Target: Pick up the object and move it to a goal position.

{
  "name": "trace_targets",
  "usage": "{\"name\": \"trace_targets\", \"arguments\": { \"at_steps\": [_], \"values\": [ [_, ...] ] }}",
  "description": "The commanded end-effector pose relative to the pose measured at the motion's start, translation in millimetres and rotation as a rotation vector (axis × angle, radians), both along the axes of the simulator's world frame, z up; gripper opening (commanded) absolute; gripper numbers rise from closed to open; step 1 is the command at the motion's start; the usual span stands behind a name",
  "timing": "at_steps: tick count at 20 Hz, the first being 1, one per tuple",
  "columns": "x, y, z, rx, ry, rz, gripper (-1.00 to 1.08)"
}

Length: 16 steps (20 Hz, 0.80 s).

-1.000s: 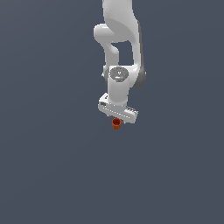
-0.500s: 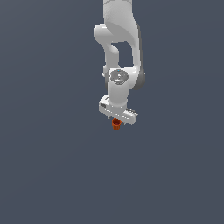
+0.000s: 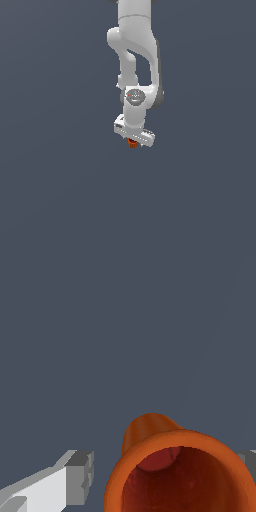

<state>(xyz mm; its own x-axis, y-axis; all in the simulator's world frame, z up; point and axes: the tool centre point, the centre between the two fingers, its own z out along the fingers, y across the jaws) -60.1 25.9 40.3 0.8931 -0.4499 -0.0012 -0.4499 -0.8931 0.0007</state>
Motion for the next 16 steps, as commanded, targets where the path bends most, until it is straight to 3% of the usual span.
{"name": "trace_targets", "arguments": {
  "at_steps": [1, 2, 16],
  "values": [
    [0.7, 0.1, -2.3, 0.0, -0.001, 0.0, 1.0],
    [0.7, 0.1, -2.3, 0.0, -0.001, 0.0, -1.0],
    [2.0, 0.2, 3.1, 0.0, -0.002, 0.0, -1.0]
  ]
}}
